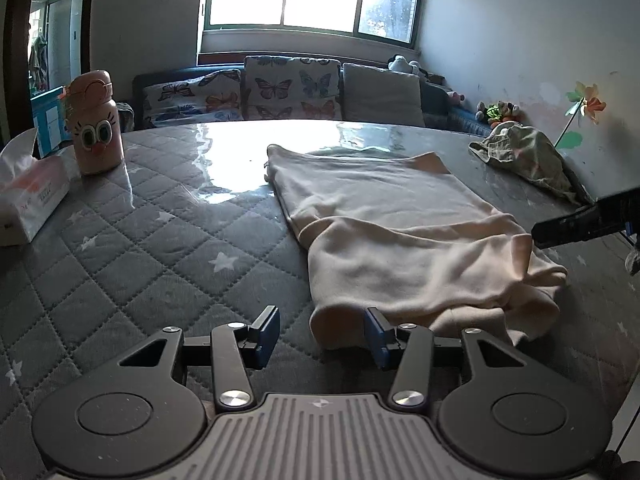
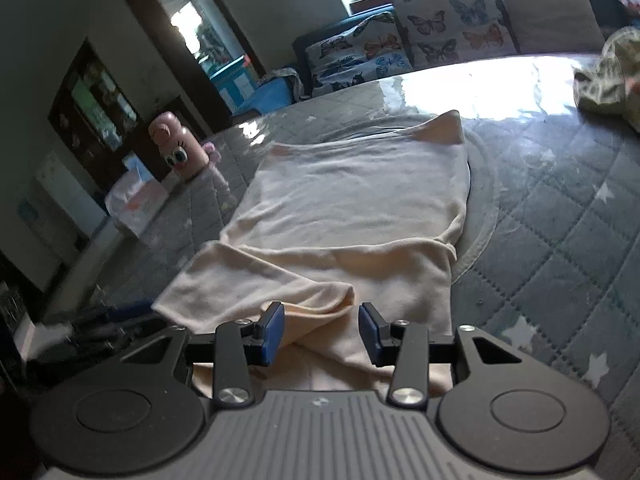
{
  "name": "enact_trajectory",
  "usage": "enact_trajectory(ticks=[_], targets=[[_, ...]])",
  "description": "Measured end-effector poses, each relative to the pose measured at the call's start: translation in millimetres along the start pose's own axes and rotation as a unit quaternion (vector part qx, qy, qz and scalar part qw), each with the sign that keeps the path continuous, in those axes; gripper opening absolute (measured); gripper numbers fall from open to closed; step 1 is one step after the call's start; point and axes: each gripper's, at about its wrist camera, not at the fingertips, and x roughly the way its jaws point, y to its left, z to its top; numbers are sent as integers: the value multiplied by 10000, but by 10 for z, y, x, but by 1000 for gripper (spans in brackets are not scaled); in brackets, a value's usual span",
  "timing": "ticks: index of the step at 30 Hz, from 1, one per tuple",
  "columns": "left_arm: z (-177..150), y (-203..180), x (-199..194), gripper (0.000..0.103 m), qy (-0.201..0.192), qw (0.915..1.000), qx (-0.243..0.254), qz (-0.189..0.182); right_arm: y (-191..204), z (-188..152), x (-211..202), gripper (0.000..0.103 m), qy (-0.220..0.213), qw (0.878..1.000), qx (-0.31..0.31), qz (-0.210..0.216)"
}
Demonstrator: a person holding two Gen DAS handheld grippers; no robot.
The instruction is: Fold clothes
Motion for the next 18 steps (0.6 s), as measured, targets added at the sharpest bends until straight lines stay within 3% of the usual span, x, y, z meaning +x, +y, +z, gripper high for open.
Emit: enact_trajectory(ticks=[9, 13, 18], targets=[[-15, -96, 58, 51, 12, 10000, 2, -64, -2, -41, 18, 42, 7, 9994, 333, 13], [-24, -113, 83, 52, 25, 10000, -25, -42, 3, -92, 130, 41, 223, 9992, 309, -106], [-34, -136, 116, 52, 40, 10000, -59, -13, 49, -178, 205, 26, 397, 9989, 172, -194]])
